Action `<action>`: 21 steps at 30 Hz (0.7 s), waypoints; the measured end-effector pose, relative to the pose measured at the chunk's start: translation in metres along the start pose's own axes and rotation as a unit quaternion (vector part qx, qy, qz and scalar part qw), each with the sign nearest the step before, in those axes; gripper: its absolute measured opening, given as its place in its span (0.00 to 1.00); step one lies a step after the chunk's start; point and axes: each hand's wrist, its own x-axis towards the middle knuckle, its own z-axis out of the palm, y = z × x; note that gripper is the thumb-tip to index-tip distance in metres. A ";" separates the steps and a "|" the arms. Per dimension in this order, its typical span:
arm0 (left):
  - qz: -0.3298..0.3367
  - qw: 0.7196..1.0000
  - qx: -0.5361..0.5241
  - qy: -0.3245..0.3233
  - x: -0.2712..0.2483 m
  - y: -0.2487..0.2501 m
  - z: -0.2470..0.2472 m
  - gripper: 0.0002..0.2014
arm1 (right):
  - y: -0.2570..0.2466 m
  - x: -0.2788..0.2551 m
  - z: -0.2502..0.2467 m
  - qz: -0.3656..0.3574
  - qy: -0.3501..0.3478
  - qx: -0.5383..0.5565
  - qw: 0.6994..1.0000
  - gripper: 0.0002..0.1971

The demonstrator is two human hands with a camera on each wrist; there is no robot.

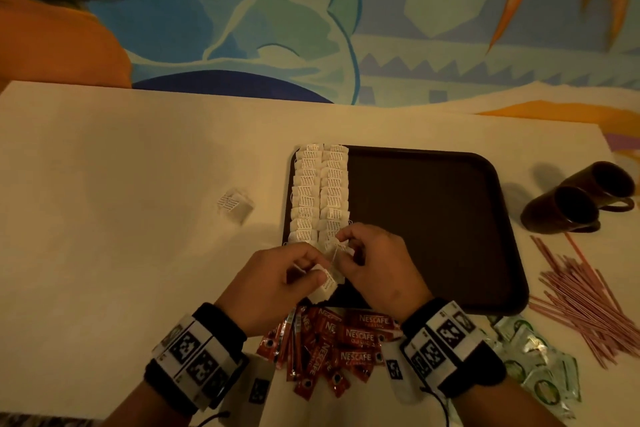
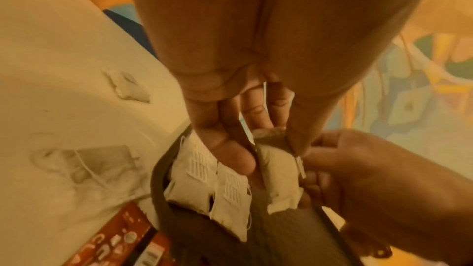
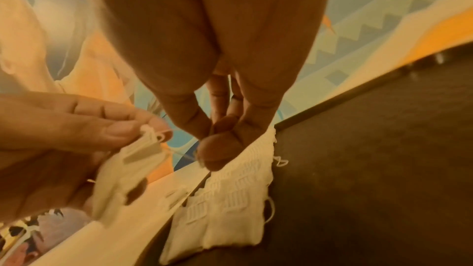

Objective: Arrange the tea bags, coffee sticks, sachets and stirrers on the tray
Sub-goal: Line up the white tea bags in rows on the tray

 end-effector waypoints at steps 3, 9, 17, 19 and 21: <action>0.012 0.999 0.027 -0.023 0.002 -0.001 0.011 0.05 | -0.001 0.001 0.009 0.047 0.021 0.077 0.996 0.10; 0.027 0.999 0.042 0.006 0.007 -0.009 0.019 0.06 | 0.000 0.004 0.014 0.083 0.012 0.164 0.983 0.07; -0.030 0.997 -0.032 0.060 0.013 -0.023 0.006 0.08 | 0.010 0.005 0.007 0.068 -0.007 0.135 0.988 0.05; -0.048 0.996 -0.028 0.065 0.015 -0.026 0.004 0.08 | 0.011 0.005 0.005 0.077 -0.009 0.140 0.987 0.05; -0.047 0.997 -0.031 0.052 0.017 -0.027 0.004 0.06 | 0.010 0.006 0.003 0.096 -0.008 0.173 0.980 0.05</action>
